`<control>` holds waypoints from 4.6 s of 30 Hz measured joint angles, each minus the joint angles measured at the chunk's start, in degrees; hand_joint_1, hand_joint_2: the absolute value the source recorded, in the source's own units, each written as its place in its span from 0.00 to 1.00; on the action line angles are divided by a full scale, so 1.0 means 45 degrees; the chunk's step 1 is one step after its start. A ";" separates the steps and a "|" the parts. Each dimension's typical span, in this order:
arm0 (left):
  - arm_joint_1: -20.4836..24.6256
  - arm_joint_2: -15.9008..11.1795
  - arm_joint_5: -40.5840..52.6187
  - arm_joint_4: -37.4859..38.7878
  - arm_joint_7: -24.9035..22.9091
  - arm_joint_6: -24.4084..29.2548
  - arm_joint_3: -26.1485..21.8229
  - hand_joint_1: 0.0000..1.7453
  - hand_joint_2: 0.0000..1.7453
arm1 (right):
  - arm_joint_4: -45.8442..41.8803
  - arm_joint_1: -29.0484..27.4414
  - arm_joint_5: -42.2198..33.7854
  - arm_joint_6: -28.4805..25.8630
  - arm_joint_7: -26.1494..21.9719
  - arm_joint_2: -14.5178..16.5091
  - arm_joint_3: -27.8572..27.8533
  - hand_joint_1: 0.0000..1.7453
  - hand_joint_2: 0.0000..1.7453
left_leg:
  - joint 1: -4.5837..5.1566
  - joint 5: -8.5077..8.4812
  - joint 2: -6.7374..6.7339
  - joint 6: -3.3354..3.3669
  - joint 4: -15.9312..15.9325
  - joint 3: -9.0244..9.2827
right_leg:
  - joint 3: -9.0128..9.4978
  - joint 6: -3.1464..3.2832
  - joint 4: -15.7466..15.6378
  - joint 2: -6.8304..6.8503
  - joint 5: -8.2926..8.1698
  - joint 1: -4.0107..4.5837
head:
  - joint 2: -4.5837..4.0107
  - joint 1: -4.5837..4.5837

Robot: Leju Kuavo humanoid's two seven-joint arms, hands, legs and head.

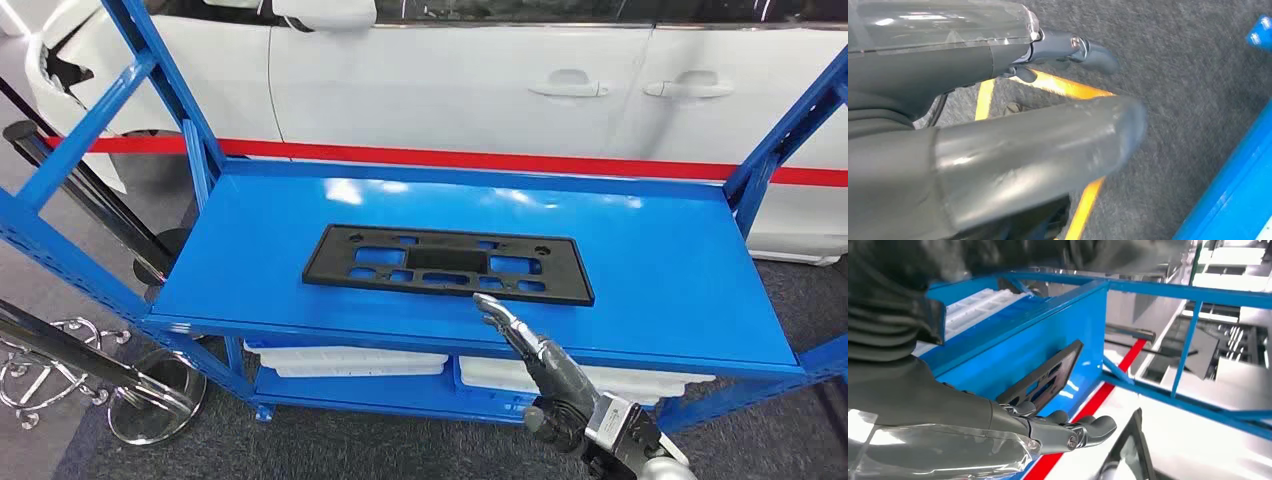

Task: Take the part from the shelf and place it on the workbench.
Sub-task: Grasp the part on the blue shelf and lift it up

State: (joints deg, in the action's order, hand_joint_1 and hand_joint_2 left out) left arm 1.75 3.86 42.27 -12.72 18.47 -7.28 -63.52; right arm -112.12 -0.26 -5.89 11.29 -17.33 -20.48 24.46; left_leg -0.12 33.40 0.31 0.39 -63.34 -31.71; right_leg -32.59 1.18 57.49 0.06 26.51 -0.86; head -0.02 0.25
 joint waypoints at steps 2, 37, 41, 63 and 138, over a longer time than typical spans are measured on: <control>-0.0015 -0.0006 0.0000 0.0000 0.0000 0.0000 0.0000 0.00 0.00 | 0.0156 0.0072 -0.0007 -0.0015 0.0001 0.0022 0.0100 0.00 0.75 | -0.0026 0.0406 0.0000 -0.0049 -0.1072 -0.0597 | 0.0015 0.0030 0.0004 0.0033 0.0032 0.0006 | 0.0000 0.0000; 0.0250 -0.0346 0.1395 0.0000 -0.1666 -0.0096 0.0238 0.00 0.00 | 0.9088 0.7701 1.4186 -0.6710 0.4041 0.4816 0.6111 0.00 1.00 | -0.0161 -0.0922 -0.0002 -0.0236 -0.1239 -0.1558 | 0.0077 0.0112 0.0001 -0.0017 0.0110 0.0018 | 0.0000 0.0005; 0.0294 -0.0419 0.1434 0.0000 -0.1575 -0.0188 0.0238 0.00 0.00 | 0.9597 0.8025 1.4449 -0.5861 0.3926 0.4929 0.6386 0.00 1.00 | -0.0059 -0.1980 0.0010 0.0026 0.1277 -0.0519 | 0.0109 -0.0061 0.0004 -0.0069 0.0187 0.0065 | 0.0000 0.0004; 0.0354 -0.0475 0.1846 0.0019 -0.1350 -0.0336 0.0238 0.00 0.00 | 1.2394 0.8955 1.6096 -0.5112 0.4977 0.5242 0.7766 0.00 1.00 | -0.0132 -0.0488 0.0003 -0.0223 -0.0702 -0.1180 | -0.0131 0.0172 -0.0094 -0.0022 -0.0158 0.0073 | 0.0000 0.0001; 0.0317 -0.0430 0.2302 0.0053 0.1423 -0.0397 -0.0584 0.00 1.00 | 0.3638 0.2002 1.0210 -1.1284 -0.1238 0.4085 -0.1803 0.98 1.00 | -0.0216 -0.1699 -0.0029 0.0380 0.1750 0.0169 | -0.0342 -0.0470 0.0907 -0.0021 0.0707 0.0005 | 0.0000 -0.0004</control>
State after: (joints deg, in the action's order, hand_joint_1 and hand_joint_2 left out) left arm 3.18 1.92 52.63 -12.48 24.87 -9.06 -66.14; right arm -95.74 8.74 40.05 -39.49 -22.90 -2.10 16.34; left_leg -1.10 25.75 0.17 2.10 -55.47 -30.95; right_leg -34.13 -0.93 61.58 -0.04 29.69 -0.83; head -0.02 0.23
